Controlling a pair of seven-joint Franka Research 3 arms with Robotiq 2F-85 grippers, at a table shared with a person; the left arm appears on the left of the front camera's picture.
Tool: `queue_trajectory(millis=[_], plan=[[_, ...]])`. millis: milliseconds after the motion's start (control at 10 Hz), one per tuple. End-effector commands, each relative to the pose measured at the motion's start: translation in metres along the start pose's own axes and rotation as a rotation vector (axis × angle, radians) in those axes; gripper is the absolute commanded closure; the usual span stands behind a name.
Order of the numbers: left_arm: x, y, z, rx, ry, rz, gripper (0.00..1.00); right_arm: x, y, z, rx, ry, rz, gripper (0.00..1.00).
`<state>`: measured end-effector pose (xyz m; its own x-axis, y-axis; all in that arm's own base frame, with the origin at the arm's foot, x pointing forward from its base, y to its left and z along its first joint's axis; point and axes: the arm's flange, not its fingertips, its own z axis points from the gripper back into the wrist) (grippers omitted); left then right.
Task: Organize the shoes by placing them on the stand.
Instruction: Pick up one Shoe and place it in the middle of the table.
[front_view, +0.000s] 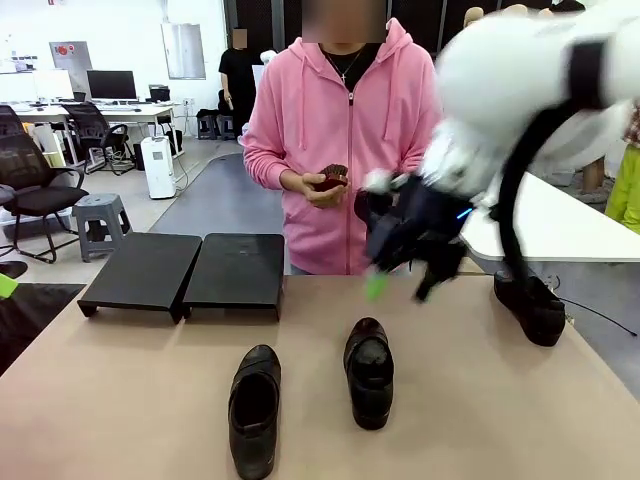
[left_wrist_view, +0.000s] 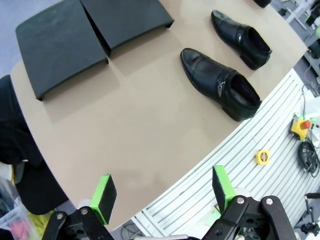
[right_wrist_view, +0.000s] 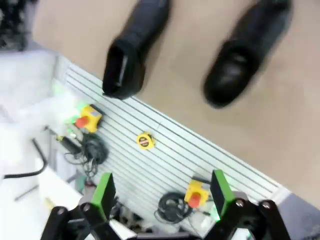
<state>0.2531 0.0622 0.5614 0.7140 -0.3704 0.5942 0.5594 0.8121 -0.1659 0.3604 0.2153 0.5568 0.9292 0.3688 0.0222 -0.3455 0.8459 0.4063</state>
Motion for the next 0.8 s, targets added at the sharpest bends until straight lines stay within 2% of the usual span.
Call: queue_trajectory(millis=[0, 100, 200, 400, 500, 700], plan=[[0.0, 0.001, 0.001, -0.013, -0.007, -0.006, 0.0, -0.005, -0.083, 0.076, 0.158, -0.012, -0.132, 0.0], [0.0, 0.001, 0.001, -0.013, -0.007, -0.006, 0.0, -0.016, -0.137, 0.11, 0.229, -0.007, -0.21, 0.0], [0.0, 0.001, 0.001, -0.013, -0.007, -0.006, 0.0, -0.028, -0.185, 0.131, 0.33, 0.022, -0.233, 0.0], [0.0, 0.001, 0.001, -0.013, -0.007, -0.006, 0.0, -0.061, -0.272, 0.15, 0.494, -0.008, -0.256, 0.0], [0.0, 0.001, 0.001, -0.013, -0.007, -0.006, 0.0, -0.086, -0.312, 0.151, 0.561, -0.083, -0.271, 0.0], [0.0, 0.001, 0.001, -0.013, -0.007, -0.006, 0.0, -0.127, -0.362, 0.142, 0.675, -0.175, -0.302, 0.0]])
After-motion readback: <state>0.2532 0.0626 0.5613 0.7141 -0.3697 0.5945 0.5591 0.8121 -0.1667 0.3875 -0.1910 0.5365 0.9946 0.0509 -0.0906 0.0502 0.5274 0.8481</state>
